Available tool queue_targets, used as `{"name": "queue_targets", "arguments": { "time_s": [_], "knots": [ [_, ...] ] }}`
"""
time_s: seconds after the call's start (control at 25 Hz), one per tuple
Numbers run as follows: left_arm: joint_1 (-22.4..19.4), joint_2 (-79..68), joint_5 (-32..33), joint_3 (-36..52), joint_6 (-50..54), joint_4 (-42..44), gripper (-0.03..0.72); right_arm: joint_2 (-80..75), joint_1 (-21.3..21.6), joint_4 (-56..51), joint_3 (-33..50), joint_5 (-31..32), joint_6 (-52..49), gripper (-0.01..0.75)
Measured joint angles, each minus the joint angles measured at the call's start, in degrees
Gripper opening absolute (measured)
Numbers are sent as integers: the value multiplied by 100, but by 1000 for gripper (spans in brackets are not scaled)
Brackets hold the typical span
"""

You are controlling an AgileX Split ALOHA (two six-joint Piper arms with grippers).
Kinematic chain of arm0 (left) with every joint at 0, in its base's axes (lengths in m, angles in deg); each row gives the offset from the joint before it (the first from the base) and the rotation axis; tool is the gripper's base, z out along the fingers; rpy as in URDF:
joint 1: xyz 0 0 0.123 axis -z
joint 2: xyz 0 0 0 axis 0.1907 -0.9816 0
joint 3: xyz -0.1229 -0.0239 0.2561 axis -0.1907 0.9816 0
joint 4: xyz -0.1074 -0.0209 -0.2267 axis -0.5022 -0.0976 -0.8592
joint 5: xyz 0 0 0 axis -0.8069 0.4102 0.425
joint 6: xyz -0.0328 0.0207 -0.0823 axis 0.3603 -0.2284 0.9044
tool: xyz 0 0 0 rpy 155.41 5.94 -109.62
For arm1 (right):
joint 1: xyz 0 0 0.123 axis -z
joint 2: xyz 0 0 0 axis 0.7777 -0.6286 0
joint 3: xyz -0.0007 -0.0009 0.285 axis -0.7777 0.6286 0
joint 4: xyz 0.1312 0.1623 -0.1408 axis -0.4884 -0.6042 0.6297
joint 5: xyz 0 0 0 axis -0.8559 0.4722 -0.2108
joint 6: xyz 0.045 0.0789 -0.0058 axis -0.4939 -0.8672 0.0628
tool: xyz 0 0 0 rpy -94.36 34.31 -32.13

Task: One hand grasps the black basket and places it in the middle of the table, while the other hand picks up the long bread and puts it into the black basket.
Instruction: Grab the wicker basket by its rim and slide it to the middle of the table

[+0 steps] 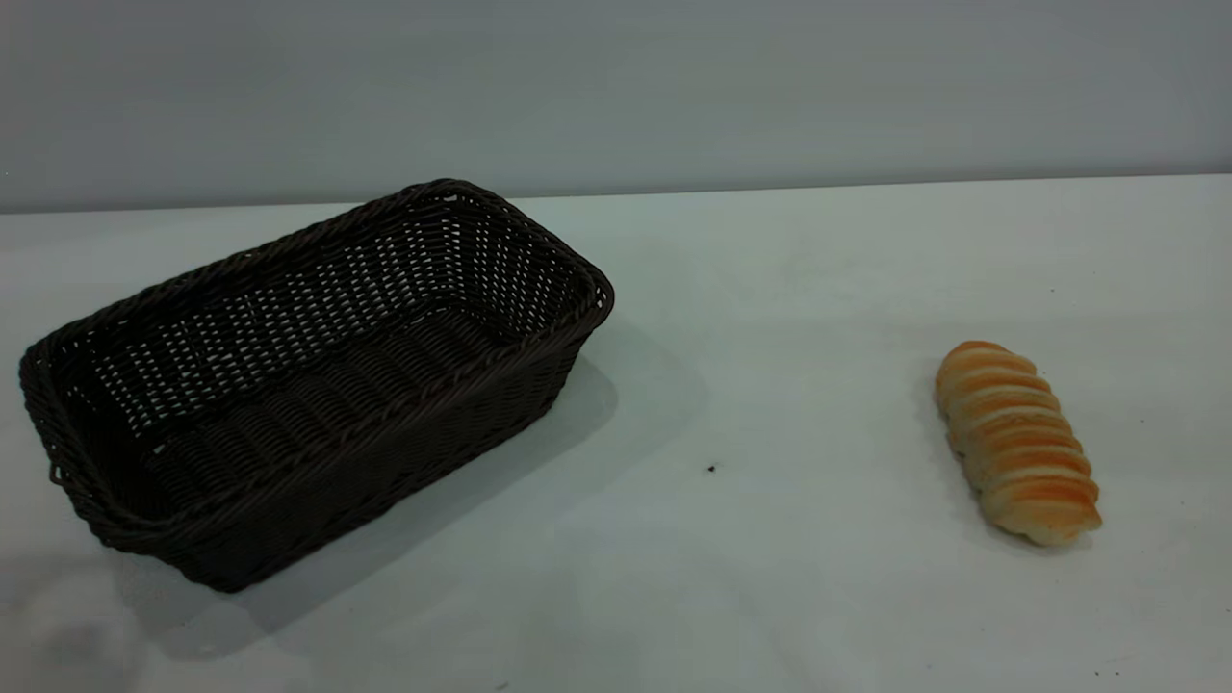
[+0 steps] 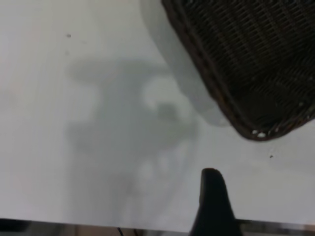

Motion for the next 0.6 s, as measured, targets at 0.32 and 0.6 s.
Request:
{"name": "queue_targets", "arguments": {
  "time_s": [0.32,0.6],
  "knots": [
    [0,-1823,-995,-126,1175,-57,568,-17,0,-32,0,-136,48,479],
    [0,-2719,-1629,-157,1926,23,568,-17,0,-32,0,-136,101,479]
  ]
}}
